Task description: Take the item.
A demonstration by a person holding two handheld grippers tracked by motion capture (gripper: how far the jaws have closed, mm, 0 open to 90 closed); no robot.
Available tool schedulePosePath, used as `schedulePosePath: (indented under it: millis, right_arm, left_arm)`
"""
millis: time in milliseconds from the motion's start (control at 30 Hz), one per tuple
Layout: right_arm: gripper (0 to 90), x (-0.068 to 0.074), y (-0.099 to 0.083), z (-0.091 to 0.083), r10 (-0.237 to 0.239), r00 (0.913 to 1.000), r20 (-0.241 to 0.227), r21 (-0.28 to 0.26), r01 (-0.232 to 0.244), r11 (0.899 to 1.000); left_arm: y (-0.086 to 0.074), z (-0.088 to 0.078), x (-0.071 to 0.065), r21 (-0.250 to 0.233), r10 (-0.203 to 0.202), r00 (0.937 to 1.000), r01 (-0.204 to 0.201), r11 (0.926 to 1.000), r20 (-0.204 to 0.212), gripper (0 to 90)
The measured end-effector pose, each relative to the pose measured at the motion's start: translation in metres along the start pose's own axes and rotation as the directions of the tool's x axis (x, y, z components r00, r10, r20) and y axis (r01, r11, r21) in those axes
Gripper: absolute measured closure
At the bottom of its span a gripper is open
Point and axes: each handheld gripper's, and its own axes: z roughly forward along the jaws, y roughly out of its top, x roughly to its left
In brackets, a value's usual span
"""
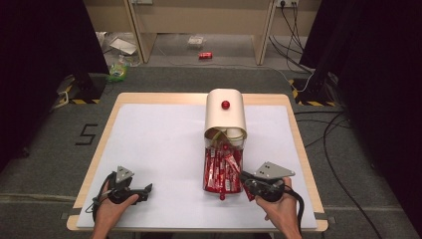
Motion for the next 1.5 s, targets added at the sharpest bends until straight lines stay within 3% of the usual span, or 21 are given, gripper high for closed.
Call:
schedulePosePath:
  millis: [433, 800, 1100, 1500]
  right_arm:
    - [83.5, -0.020, -0.015, -0.024, 0.050, 0.9971, 0.058, -0.028, -0.049, 0.998]
    - [83.5, -0.031, -0.025, -0.033, 0.079, 0.9928, 0.089, -0.028, -0.077, 0.997]
    - [83.4, -0.047, -0.038, -0.035, 0.108, 0.9855, 0.131, -0.026, -0.106, 0.994]
    - [83.4, -0.072, -0.059, -0.035, 0.169, 0.9674, 0.188, -0.013, -0.170, 0.985]
  left_arm:
    - [0.000, 0.000, 0.000, 0.001, 0.000, 1.0000, 0.000, 1.0000, 0.000, 4.6]
    - [0.000, 0.000, 0.000, 0.000, 0.000, 1.0000, 0.000, 1.0000, -0.001, 4.6]
    - [0.000, 0.000, 0.000, 0.001, 0.001, 1.0000, -0.001, 1.0000, 0.000, 4.6]
    - [0.000, 0.000, 0.000, 0.001, 0.001, 1.0000, -0.001, 1.0000, 0.000, 4.6]
